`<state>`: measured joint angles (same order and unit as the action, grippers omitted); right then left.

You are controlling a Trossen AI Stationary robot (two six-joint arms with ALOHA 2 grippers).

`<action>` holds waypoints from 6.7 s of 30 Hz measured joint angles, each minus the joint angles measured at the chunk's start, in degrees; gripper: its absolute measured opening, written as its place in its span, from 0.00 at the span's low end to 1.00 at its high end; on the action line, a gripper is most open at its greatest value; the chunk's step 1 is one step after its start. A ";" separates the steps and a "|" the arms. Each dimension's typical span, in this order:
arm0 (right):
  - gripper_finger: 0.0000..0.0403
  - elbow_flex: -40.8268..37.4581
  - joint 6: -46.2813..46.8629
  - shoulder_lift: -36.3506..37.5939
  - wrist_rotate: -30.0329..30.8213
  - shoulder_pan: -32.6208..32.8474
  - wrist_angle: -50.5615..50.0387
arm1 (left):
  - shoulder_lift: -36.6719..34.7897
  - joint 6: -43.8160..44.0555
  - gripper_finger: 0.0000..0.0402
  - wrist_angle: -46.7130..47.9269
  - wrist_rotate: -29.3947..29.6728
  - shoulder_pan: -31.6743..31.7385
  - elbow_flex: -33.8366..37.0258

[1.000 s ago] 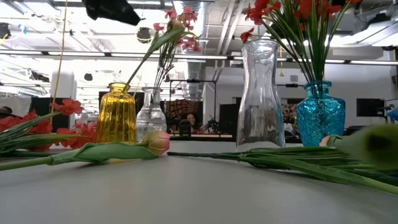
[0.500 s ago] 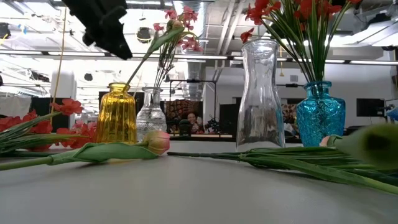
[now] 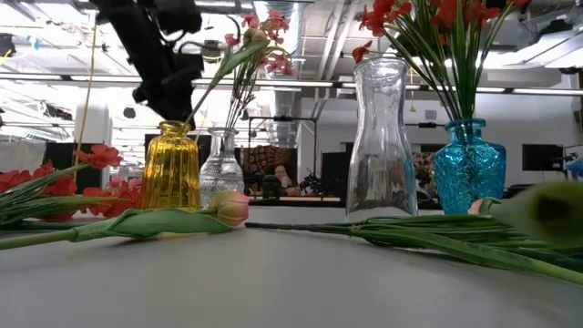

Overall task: Sort flowers into vase by color
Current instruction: Put the top pink flowers into the top transparent vase

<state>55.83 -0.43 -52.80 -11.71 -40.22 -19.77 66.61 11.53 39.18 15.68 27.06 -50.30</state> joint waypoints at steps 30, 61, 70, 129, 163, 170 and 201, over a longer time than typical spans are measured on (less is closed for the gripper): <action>0.50 0.00 0.00 0.00 0.00 0.02 -0.02 | 20.79 -12.09 0.49 -4.28 -10.97 10.28 0.02; 0.50 0.00 -0.01 0.00 0.00 0.00 -1.28 | 29.92 -25.37 0.02 -1.14 2.79 11.18 -5.00; 0.50 0.00 -0.04 0.00 0.00 0.01 -4.13 | 29.88 -38.10 0.01 7.68 11.11 11.18 -9.61; 0.50 0.00 -0.07 0.00 0.03 -0.01 -4.26 | 29.72 -29.46 0.27 34.60 6.16 11.14 -10.29; 0.50 0.00 -0.07 0.00 0.03 -0.01 -8.98 | 29.70 33.55 0.27 16.10 -10.92 11.36 -10.27; 0.50 0.00 -0.07 -0.02 0.01 -0.01 -8.98 | 29.70 42.61 0.27 15.58 -10.35 11.36 -10.27; 0.50 0.00 1.73 -0.02 0.03 -0.01 -8.90 | 30.01 80.67 0.27 19.39 -4.35 10.74 -10.23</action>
<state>55.83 1.30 -52.81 -11.68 -40.23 -28.67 96.62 92.20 58.57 11.33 37.80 -60.53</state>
